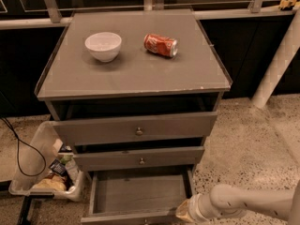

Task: Close bottom drawer

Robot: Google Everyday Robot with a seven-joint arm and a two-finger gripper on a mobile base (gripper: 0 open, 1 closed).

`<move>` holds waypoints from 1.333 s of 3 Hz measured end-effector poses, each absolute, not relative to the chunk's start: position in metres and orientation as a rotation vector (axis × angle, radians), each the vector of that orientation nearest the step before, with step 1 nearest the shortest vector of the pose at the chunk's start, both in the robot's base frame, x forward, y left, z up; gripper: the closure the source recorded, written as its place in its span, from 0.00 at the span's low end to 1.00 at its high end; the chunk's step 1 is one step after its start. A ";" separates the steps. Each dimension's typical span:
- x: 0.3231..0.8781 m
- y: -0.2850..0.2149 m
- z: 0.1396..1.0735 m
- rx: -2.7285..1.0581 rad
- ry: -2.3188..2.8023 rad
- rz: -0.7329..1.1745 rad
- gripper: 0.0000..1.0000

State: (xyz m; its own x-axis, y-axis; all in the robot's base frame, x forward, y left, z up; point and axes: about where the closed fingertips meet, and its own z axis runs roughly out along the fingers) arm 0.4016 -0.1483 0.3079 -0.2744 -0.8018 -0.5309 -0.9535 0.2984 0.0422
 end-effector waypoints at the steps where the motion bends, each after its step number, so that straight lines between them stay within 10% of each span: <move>1: 0.402 -0.150 0.268 -1.535 2.152 0.496 1.00; 4: 0.402 -0.149 0.181 -1.544 2.212 0.439 1.00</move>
Offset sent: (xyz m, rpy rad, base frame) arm 0.0018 -0.0044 -0.1120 0.0162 -0.0307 -0.0408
